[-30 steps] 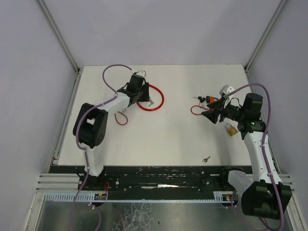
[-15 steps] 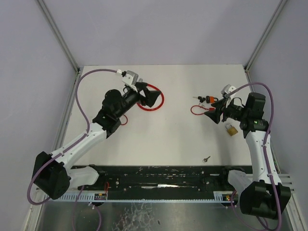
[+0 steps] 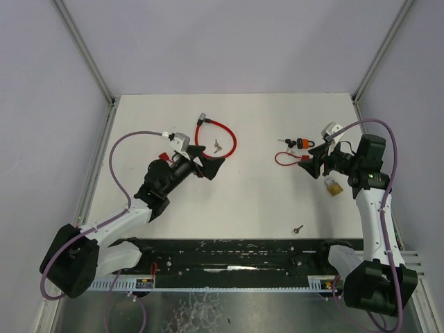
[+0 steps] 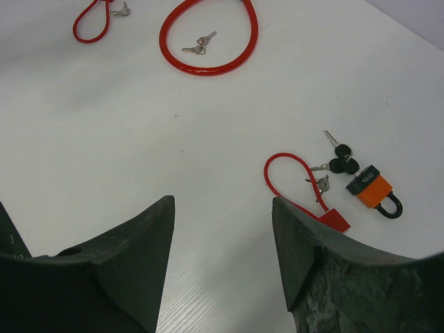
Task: Lock with the key
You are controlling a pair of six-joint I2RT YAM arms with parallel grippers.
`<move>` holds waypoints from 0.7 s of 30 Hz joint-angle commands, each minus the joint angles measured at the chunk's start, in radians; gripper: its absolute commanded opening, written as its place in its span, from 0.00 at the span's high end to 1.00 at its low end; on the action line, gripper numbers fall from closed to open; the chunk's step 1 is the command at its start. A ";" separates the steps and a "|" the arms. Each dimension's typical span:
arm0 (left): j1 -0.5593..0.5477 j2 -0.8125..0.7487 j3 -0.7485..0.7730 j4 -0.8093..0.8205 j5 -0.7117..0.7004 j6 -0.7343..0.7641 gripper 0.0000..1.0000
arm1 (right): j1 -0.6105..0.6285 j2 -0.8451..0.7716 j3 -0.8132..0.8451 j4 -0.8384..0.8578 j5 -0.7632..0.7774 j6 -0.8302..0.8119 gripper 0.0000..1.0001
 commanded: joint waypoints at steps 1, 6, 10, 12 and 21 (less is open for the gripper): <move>0.004 -0.015 -0.025 0.042 -0.052 -0.017 0.06 | -0.006 -0.011 0.048 -0.007 -0.022 -0.011 0.35; 0.005 0.037 -0.024 0.064 0.045 -0.103 0.11 | -0.006 -0.001 0.051 -0.020 -0.010 -0.026 0.35; 0.005 0.052 -0.014 0.109 0.126 -0.195 0.12 | -0.007 0.007 0.071 -0.068 0.022 -0.063 0.35; 0.005 0.049 -0.013 0.120 0.163 -0.216 0.13 | -0.007 0.003 0.071 -0.078 0.043 -0.078 0.35; 0.008 -0.033 -0.045 0.048 0.158 -0.190 0.13 | -0.008 0.034 0.119 -0.197 0.112 -0.160 0.35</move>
